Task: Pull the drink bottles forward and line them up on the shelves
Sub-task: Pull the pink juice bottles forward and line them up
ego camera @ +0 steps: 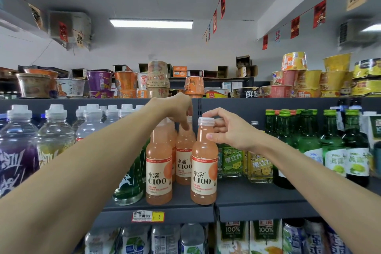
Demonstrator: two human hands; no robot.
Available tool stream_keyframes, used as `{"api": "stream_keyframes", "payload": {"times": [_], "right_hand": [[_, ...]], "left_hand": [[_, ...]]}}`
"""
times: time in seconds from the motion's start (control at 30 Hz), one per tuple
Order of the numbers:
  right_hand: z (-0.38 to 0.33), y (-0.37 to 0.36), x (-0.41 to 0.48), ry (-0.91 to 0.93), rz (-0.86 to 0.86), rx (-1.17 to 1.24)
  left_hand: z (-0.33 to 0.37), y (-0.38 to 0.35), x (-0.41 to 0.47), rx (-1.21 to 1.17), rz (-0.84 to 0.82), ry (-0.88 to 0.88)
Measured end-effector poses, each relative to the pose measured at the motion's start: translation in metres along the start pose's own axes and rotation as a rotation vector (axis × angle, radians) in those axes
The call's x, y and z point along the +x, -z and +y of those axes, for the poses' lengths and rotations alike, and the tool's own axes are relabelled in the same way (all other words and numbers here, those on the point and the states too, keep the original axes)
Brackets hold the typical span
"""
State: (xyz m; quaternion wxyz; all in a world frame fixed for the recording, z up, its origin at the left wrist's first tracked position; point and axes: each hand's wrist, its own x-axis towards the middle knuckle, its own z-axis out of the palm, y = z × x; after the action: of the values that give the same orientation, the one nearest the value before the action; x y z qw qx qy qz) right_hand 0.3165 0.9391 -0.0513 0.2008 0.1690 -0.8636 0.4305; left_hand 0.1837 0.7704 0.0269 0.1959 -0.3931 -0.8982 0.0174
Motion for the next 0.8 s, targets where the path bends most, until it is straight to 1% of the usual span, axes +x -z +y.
{"api": "stream_keyframes", "payload": {"times": [0.37,0.8], "right_hand": [[0.0005,-0.0038,0.0032,0.015,-0.011,-0.001],[0.0027,-0.0046,0.0052,0.01,-0.012,-0.042]], "left_hand": [[-0.0024,-0.0042,0.0015,-0.003,0.025,-0.01],[0.0035,-0.0049,-0.0002,0.039,0.009,0.006]]}}
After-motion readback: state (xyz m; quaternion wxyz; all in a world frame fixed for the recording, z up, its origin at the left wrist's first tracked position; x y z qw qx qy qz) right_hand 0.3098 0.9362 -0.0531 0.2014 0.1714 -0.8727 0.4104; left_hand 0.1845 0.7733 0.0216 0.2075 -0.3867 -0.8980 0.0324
